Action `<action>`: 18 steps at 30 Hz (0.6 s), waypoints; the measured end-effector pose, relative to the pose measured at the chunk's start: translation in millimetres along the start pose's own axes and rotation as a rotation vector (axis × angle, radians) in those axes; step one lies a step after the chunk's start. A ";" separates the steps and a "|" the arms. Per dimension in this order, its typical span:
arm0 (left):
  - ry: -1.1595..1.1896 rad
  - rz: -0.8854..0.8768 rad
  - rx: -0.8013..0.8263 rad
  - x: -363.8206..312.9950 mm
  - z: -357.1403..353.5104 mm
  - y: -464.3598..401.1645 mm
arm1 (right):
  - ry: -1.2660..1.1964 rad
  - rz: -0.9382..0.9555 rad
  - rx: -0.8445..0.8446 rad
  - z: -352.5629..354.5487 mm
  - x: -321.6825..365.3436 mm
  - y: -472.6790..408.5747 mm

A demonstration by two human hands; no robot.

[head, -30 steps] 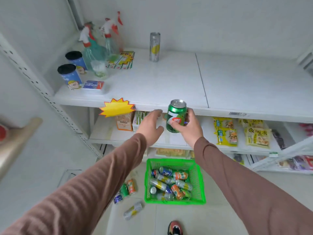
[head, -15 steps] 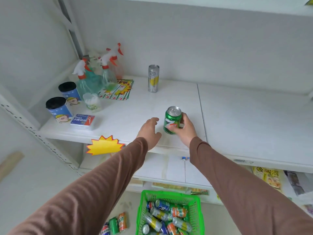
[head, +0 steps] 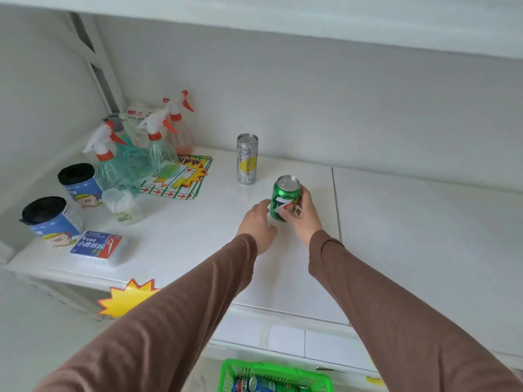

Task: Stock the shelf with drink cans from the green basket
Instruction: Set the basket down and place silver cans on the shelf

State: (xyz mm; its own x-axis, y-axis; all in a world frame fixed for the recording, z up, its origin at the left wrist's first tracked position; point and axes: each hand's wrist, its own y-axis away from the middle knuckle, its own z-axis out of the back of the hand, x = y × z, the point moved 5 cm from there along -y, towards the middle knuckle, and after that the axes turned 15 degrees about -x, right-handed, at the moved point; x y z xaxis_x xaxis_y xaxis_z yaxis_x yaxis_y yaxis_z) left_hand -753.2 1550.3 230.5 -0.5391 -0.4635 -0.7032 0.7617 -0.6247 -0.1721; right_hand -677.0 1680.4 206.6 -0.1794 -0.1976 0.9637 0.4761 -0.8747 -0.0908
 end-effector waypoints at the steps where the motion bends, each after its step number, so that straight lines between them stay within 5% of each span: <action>1: -0.008 -0.003 -0.003 0.1 -1.4 -4.5 | 0.007 -0.015 -0.015 -1.4 -2.6 -0.4; 18: -0.144 -0.031 0.059 -2.6 -19.9 -86.7 | 0.315 0.008 -0.158 -26.6 7.1 -81.0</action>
State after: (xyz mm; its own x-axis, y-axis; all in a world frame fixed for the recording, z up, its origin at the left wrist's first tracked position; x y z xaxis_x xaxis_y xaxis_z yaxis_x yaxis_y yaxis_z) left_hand -810.7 1618.2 233.6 -0.6110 -0.5266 -0.5910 0.7240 -0.6736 -0.1483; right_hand -739.8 1738.0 214.1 -0.4443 -0.3103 0.8404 0.3439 -0.9253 -0.1598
